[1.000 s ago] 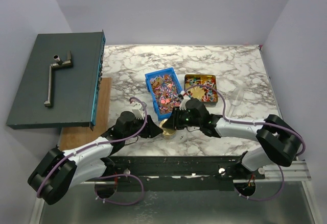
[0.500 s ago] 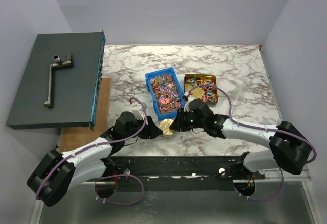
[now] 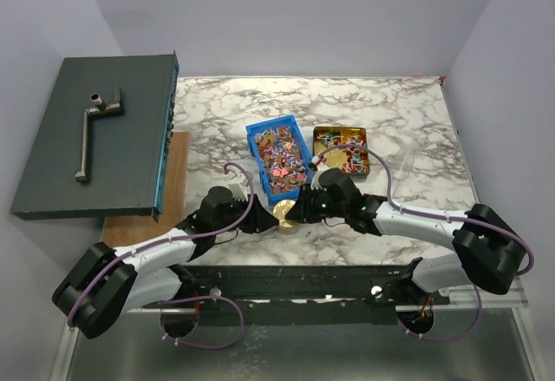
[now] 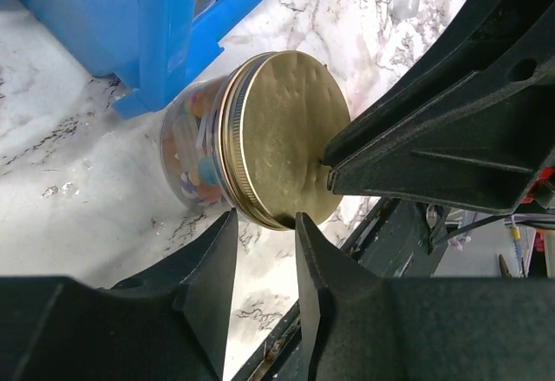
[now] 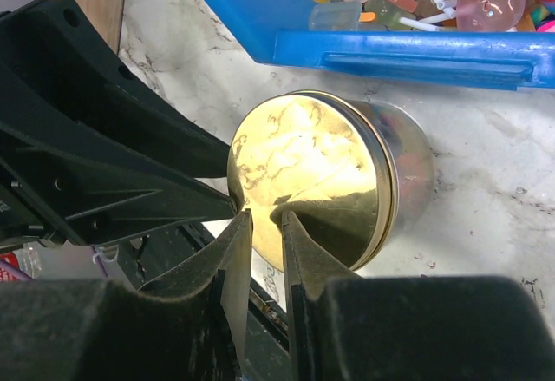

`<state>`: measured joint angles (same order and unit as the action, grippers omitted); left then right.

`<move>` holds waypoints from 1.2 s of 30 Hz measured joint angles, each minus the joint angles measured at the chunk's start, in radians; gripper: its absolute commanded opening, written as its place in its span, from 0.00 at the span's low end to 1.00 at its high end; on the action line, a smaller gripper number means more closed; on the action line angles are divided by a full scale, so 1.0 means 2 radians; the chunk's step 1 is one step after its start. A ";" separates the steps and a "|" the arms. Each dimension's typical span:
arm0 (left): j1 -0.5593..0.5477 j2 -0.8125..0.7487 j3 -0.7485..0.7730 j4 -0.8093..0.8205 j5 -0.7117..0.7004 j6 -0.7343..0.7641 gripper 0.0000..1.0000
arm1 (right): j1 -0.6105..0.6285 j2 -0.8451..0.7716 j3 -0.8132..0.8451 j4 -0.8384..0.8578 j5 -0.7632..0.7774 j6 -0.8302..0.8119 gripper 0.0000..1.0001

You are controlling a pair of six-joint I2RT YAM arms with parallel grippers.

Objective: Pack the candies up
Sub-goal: Screw the bottle lid onto the packing bottle.

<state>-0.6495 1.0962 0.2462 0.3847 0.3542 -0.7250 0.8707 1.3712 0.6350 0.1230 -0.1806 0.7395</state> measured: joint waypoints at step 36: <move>-0.119 -0.174 -0.027 -0.094 -0.082 0.033 0.99 | 0.000 -0.080 0.049 -0.137 0.043 -0.057 0.46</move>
<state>-0.8875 0.7479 0.1917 0.1959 0.1909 -0.6590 0.8707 1.2114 0.7326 -0.1509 -0.0937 0.6262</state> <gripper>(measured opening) 0.986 0.440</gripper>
